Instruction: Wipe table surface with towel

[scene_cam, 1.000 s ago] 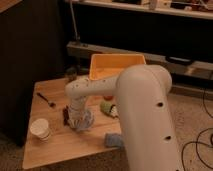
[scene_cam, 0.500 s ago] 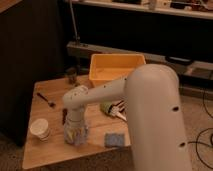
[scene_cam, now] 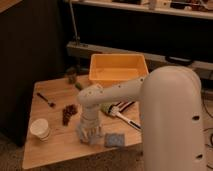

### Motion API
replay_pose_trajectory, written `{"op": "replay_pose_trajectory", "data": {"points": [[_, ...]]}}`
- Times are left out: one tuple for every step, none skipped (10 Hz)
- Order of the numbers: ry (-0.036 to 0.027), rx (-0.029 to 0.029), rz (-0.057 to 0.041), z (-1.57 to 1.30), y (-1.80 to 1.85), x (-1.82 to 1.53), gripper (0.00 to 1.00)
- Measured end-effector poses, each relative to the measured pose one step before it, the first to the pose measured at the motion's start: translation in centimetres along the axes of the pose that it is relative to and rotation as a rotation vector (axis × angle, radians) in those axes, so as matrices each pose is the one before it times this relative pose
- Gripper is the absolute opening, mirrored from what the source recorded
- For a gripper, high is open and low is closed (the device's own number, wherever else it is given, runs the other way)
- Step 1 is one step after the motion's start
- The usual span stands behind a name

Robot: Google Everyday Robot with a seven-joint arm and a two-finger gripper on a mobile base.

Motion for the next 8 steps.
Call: {"op": "replay_pose_trajectory", "data": {"points": [[0.00493,0.01498,0.03336,-0.076,-1.105,-0.054,0.0],[-0.00097,0.00759,0.01868,-0.022,-0.582,-0.32,0.0],[-0.0023,0.00666,0.01909,0.035,-0.632,-0.494,0.0],[-0.00546,0.00379,0.01623,0.11,-0.553,-0.752,0.0],[-0.00567,0.00406,0.0113,0.271,-0.228,-1.172,0.0],[-0.00823,-0.00015,0.0027,0.186,0.432,-1.494,0.0],[-0.01197,-0.00881,-0.001,0.058,0.713,-1.337,0.0],[-0.01223,-0.00329,-0.00265,-0.136,0.541,-1.21,0.0]]}}
